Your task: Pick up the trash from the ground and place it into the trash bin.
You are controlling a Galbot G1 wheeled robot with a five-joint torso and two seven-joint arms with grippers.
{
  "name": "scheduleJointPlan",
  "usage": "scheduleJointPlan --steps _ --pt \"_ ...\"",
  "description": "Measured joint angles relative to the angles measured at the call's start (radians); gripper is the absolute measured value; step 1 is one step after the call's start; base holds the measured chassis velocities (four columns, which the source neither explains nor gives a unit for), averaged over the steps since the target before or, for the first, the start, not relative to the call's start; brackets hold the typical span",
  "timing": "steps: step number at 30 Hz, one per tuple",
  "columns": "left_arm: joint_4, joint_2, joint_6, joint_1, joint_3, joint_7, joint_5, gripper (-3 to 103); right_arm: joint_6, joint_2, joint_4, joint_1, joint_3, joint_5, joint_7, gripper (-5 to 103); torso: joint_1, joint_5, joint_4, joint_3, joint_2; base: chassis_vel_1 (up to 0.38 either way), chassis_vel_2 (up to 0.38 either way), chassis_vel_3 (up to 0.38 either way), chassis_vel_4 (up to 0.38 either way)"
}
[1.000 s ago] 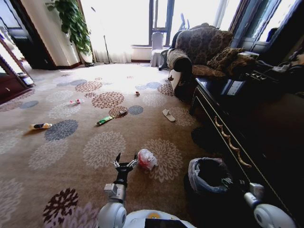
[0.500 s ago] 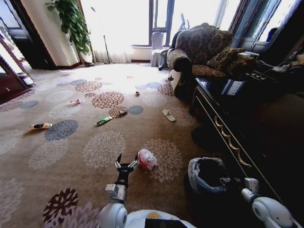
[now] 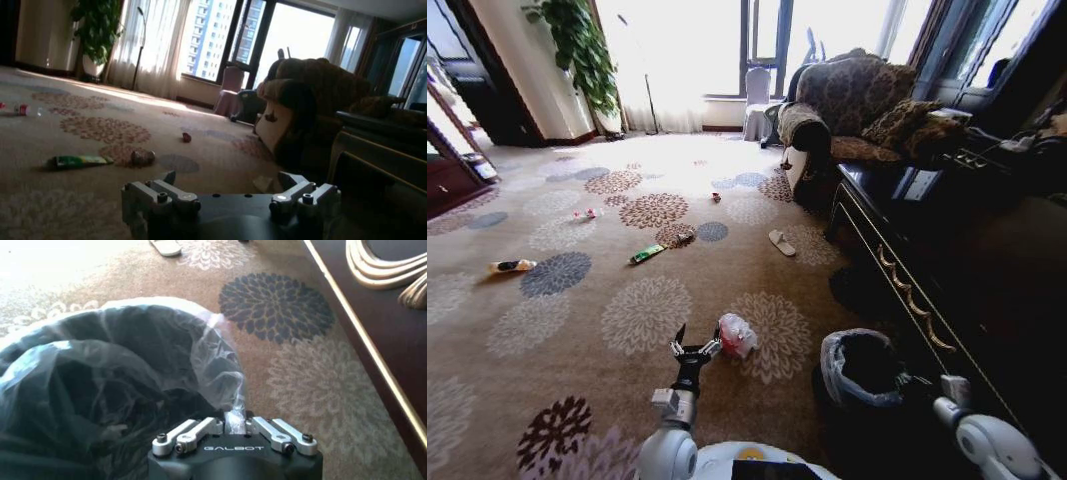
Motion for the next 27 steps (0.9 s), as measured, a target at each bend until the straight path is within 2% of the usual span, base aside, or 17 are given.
scheduleJointPlan --steps 1,2,4,13,16,18,19,24,27 --pt "0.0 -0.001 0.0 0.0 0.0 0.0 0.0 100 0.0 0.001 0.001 0.0 0.0 0.001 0.0 11 0.0 0.0 0.0 0.0 0.0 0.0 0.0 0.0 0.0" --pt "0.0 -0.001 0.0 0.0 -0.001 0.0 0.0 100 0.001 0.004 0.005 -0.002 0.0 0.005 0.0 3 0.0 0.0 0.0 0.0 0.0 0.0 0.0 0.0 0.0" --pt "0.0 -0.001 0.0 0.0 -0.004 0.0 -0.001 100 0.002 0.01 0.013 -0.005 0.0 0.006 0.0 1 0.0 0.0001 0.0 0.0 0.0 0.0 0.0 0.0 0.0" --pt "-0.001 -0.002 0.0 -0.002 -0.01 -0.001 -0.005 100 0.022 0.039 0.074 -0.023 0.001 0.01 0.0 0 0.0 0.0001 -0.0002 0.0 0.0 0.0 0.0 0.0 0.0" --pt "-0.001 -0.002 -0.001 -0.002 -0.01 -0.001 -0.004 100 0.116 0.075 0.117 -0.026 0.003 0.011 -0.001 0 0.0 0.0005 0.0002 0.0 0.0 0.0 0.0 0.0 0.0" --pt "-0.001 -0.001 -0.001 -0.003 -0.011 -0.001 -0.004 100 0.132 0.084 0.133 -0.028 0.009 0.012 -0.001 0 0.0 0.0005 -0.0004 0.0 0.0 0.0 0.0 0.0 0.0" --pt "-0.001 0.001 -0.002 -0.005 -0.014 -0.001 -0.004 100 0.152 0.101 0.167 -0.033 0.016 0.02 -0.001 0 0.0 -0.0004 -0.0001 0.0 0.0 0.0 0.0 0.0 0.0" --pt "-0.001 0.018 -0.002 -0.006 -0.024 -0.001 -0.009 100 0.175 0.143 0.245 -0.04 0.029 0.025 -0.001 0 0.0 -0.0001 0.0 0.0 0.0 0.0 0.0 0.0 0.0" --pt "0.016 0.054 0.002 -0.016 -0.04 0.001 -0.021 100 0.196 0.183 0.313 -0.039 0.034 0.017 -0.001 0 0.0 -0.0003 -0.0001 0.0 0.0 0.0 0.0 0.0 0.0"
